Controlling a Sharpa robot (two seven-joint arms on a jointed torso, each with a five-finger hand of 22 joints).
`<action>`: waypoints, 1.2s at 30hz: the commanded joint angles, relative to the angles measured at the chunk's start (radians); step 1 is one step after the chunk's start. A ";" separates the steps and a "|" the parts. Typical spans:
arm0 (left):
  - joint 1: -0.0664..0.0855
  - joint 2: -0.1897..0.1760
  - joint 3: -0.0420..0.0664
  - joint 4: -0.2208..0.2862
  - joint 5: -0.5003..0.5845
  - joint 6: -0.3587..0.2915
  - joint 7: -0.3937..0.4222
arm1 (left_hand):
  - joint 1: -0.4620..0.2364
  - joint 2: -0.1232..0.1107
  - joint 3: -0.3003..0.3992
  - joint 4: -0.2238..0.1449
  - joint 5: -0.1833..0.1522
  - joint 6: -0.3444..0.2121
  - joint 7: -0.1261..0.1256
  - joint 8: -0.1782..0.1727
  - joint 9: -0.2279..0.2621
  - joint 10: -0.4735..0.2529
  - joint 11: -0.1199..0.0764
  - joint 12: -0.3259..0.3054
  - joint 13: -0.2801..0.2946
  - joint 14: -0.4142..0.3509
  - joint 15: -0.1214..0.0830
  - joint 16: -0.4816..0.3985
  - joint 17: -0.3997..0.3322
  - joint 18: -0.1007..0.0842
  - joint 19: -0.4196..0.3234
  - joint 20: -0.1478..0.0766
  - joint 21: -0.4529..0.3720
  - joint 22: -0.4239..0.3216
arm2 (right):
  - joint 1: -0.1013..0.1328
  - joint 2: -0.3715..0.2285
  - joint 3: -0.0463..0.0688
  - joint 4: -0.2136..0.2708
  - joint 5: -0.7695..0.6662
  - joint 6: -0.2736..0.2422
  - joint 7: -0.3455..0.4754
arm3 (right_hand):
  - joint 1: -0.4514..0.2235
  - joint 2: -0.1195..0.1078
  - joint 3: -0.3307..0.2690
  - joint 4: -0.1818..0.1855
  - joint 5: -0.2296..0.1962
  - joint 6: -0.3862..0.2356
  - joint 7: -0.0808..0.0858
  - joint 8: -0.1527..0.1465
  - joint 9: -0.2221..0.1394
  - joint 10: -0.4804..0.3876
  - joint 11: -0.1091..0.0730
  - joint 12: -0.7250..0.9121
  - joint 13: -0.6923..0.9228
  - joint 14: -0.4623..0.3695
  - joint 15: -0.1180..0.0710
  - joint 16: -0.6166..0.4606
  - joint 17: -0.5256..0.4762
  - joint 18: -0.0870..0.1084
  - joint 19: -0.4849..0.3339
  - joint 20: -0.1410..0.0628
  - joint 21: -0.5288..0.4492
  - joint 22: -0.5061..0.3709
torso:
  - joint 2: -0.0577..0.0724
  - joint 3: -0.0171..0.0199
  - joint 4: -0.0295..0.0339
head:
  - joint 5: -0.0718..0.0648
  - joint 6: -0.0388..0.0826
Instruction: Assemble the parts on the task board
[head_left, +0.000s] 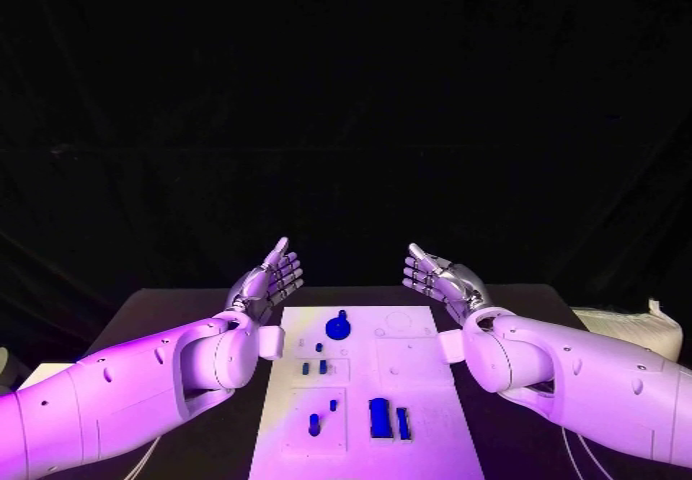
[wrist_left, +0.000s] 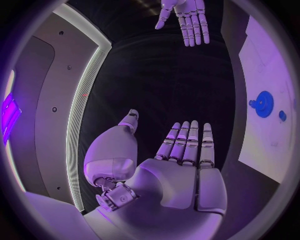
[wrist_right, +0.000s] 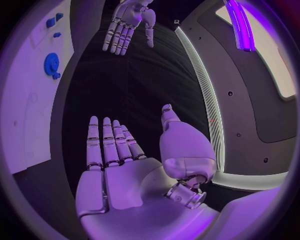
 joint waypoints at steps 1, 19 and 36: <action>-0.011 -0.014 0.009 0.060 -0.105 -0.200 0.030 | -0.206 0.003 -0.040 0.000 -0.006 -0.152 -0.096 -0.007 -0.004 -0.157 -0.050 -0.019 -0.004 -0.143 -0.035 -0.037 -0.006 -0.033 -0.117 -0.042 -0.007 -0.065 | -0.003 -0.012 -0.004 0.052 0.087 -0.159 0.097 | -0.235 -0.004 0.008 -0.009 -0.009 -0.148 -0.072 -0.007 -0.022 -0.167 -0.028 -0.007 -0.009 -0.178 -0.008 -0.008 -0.050 -0.032 -0.169 -0.102 -0.008 -0.035 | -0.002 0.0014 0.0007 | 0.000 0.000; -0.031 -0.039 0.021 0.152 -0.163 -0.324 0.041 | -0.435 0.003 -0.126 0.000 -0.006 -0.323 -0.096 -0.007 -0.004 -0.331 -0.050 -0.019 -0.004 -0.303 -0.035 -0.118 -0.006 -0.109 -0.246 -0.129 -0.007 -0.204 | -0.007 -0.024 -0.009 0.100 0.112 -0.207 0.120 | -0.493 -0.004 0.008 -0.009 -0.009 -0.310 -0.072 -0.007 -0.022 -0.351 -0.028 -0.007 -0.009 -0.373 -0.008 -0.008 -0.050 -0.107 -0.354 -0.102 -0.008 -0.109 | -0.002 0.0014 0.0007 | 0.000 0.000; -0.031 -0.039 0.021 0.152 -0.163 -0.324 0.041 | -0.538 0.003 -0.126 0.000 -0.006 -0.399 -0.096 -0.007 -0.004 -0.409 -0.050 -0.019 -0.004 -0.375 -0.035 -0.118 -0.006 -0.109 -0.368 -0.129 -0.007 -0.204 | -0.007 -0.024 -0.009 0.100 0.112 -0.207 0.120 | -0.612 -0.004 0.008 -0.009 -0.009 -0.383 -0.072 -0.007 -0.022 -0.436 -0.028 -0.007 -0.009 -0.463 -0.008 -0.008 -0.050 -0.107 -0.439 -0.102 -0.008 -0.109 | -0.002 0.0014 0.0007 | 0.000 0.000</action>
